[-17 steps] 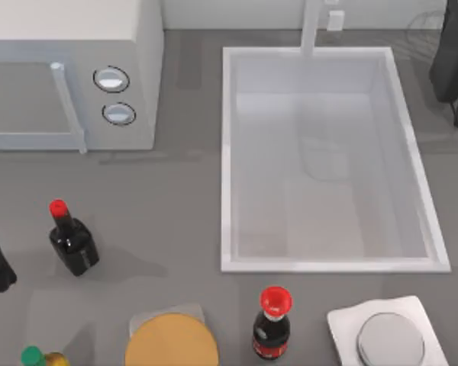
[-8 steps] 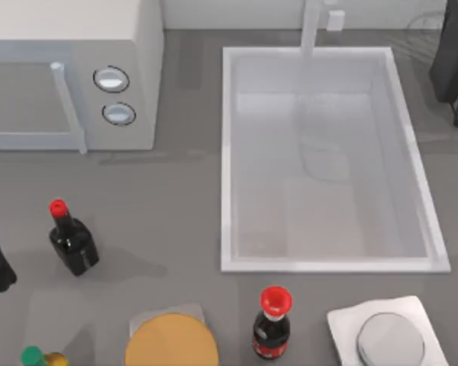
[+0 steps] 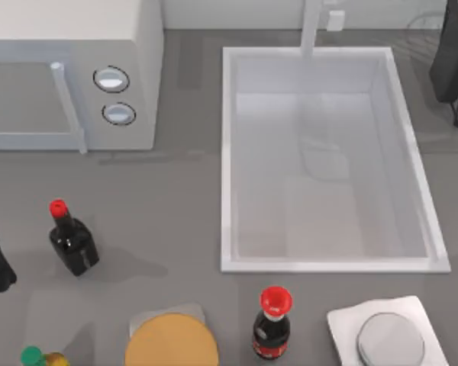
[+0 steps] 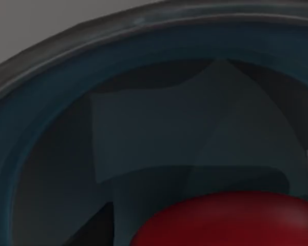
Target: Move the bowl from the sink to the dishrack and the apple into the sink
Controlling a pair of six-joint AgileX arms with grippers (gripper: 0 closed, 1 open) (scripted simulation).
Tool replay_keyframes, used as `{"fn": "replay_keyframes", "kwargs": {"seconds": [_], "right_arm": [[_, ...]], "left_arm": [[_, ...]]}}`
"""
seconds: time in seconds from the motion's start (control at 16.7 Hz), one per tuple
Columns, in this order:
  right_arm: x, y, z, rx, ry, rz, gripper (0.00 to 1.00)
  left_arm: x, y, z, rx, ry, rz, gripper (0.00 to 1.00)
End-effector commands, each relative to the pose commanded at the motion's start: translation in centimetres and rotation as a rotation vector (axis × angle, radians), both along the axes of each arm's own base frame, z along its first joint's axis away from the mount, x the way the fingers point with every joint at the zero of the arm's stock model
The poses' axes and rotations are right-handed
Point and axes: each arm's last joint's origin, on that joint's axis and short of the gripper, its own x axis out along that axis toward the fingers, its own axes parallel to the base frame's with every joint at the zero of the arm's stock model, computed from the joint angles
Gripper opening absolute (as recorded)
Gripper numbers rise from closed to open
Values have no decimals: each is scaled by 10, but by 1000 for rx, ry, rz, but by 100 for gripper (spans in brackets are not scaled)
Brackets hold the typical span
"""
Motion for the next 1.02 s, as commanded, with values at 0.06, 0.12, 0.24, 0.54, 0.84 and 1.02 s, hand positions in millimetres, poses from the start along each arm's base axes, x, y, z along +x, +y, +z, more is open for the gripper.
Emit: {"fn": "replay_keyframes", "kwargs": {"seconds": [0.06, 0.12, 0.24, 0.54, 0.84, 1.02], "right_arm": [[0, 0, 0, 0, 0, 0, 77], [0, 0, 0, 0, 0, 0, 70], [0, 0, 0, 0, 0, 0, 55], [0, 0, 0, 0, 0, 0, 17], [0, 0, 0, 0, 0, 0, 0], [0, 0, 0, 0, 0, 0, 0]], "left_arm": [[0, 0, 0, 0, 0, 0, 100], [0, 0, 0, 0, 0, 0, 100], [0, 0, 0, 0, 0, 0, 100], [0, 0, 0, 0, 0, 0, 100], [0, 0, 0, 0, 0, 0, 100], [0, 0, 0, 0, 0, 0, 100]]}}
